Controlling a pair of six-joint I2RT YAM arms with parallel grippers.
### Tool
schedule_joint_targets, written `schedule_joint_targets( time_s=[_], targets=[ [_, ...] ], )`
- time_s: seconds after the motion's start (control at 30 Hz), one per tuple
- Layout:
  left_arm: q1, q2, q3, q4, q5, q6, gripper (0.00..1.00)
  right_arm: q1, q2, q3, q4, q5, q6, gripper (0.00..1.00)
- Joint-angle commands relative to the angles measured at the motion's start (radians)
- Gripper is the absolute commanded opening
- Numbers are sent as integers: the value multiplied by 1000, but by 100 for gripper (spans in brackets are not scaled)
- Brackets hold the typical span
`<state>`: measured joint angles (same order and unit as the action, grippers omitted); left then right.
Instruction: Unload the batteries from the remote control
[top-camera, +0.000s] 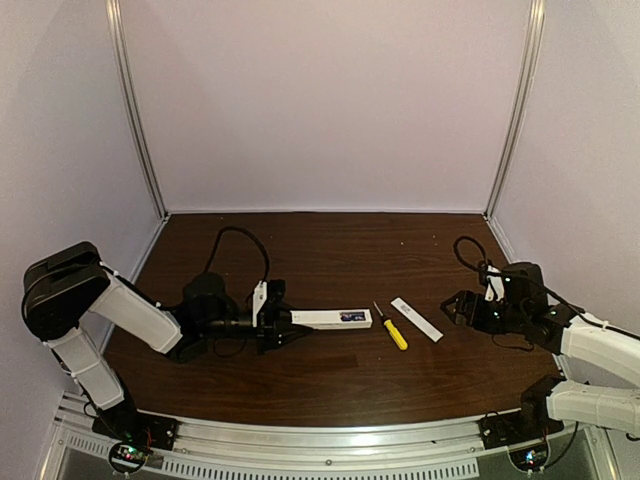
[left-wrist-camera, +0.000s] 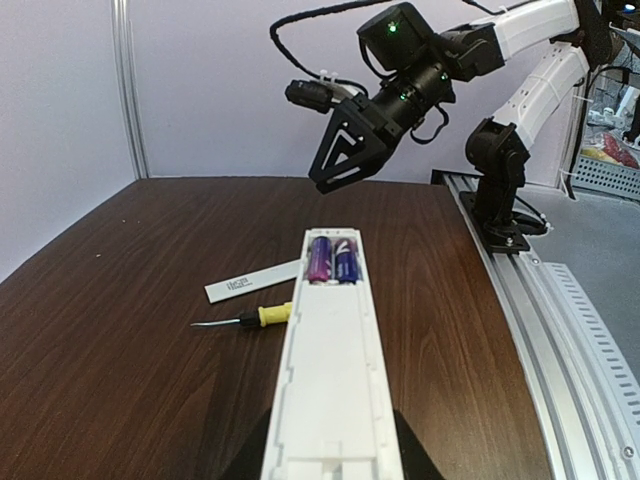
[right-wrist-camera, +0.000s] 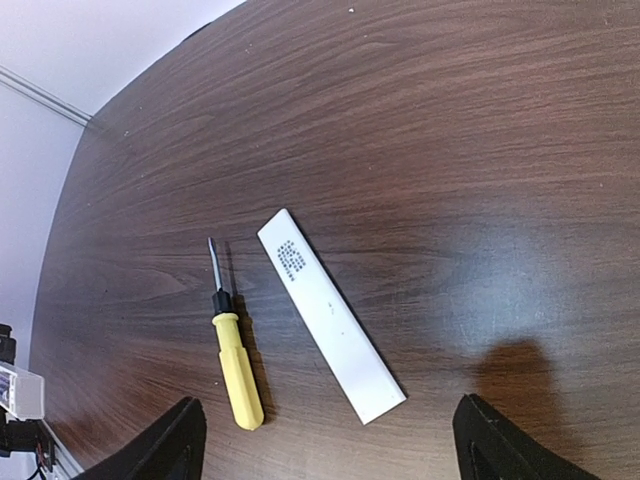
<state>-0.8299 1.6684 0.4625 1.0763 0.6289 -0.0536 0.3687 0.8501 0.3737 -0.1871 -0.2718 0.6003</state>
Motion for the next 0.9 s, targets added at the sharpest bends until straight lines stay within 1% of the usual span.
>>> schedule_joint_targets(
  time_s=[0.0,0.07,0.13,0.23,0.37,0.53,0.73,0.87],
  targets=[
    [9,18,-11,64,8,27,0,-4,8,37,12,-5,-58,88],
    [10,27,-12,72,4,27,0,-2,12,30,45,-49,-59,90],
    [9,40,-14,91,13,19,0,1,12,21,84,-80,-57,95],
    [9,71,-11,118,32,5,0,17,-2,1,134,-92,-51,99],
    [9,151,6,144,57,-4,0,43,-14,-23,173,-71,-39,100],
    [9,240,16,236,112,-44,0,67,-33,-56,224,-76,-39,100],
    [9,358,56,297,159,-72,0,103,-40,-69,233,-52,-55,100],
    [9,397,72,303,159,-68,0,112,-34,-66,234,-42,-60,100]
  ],
)
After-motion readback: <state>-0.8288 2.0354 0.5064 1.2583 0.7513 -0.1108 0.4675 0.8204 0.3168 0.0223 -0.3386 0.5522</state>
